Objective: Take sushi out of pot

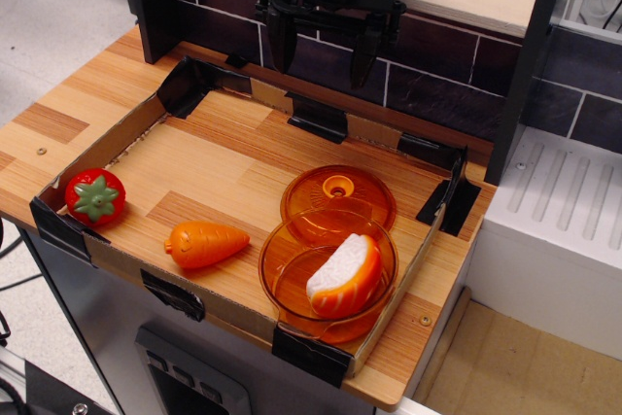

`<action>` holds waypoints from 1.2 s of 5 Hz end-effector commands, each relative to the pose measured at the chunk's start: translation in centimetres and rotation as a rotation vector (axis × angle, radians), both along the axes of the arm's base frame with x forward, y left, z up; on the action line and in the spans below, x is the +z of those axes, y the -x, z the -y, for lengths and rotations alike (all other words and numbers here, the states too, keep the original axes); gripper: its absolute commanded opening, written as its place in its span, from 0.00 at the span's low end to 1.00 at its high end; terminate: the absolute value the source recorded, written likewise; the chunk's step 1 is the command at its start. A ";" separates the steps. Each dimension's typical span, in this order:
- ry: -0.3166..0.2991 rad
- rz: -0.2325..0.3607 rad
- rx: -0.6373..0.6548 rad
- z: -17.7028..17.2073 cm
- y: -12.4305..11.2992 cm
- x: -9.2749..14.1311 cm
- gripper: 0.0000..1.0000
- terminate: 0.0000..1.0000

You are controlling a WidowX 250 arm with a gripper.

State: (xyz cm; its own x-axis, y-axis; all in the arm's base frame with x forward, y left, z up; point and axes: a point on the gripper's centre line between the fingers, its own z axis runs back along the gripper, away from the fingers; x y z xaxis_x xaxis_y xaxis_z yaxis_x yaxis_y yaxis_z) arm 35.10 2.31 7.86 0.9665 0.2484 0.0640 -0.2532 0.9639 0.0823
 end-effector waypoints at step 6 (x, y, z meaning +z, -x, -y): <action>0.082 -0.004 -0.317 5.6 9.3 2.9 1.00 0.00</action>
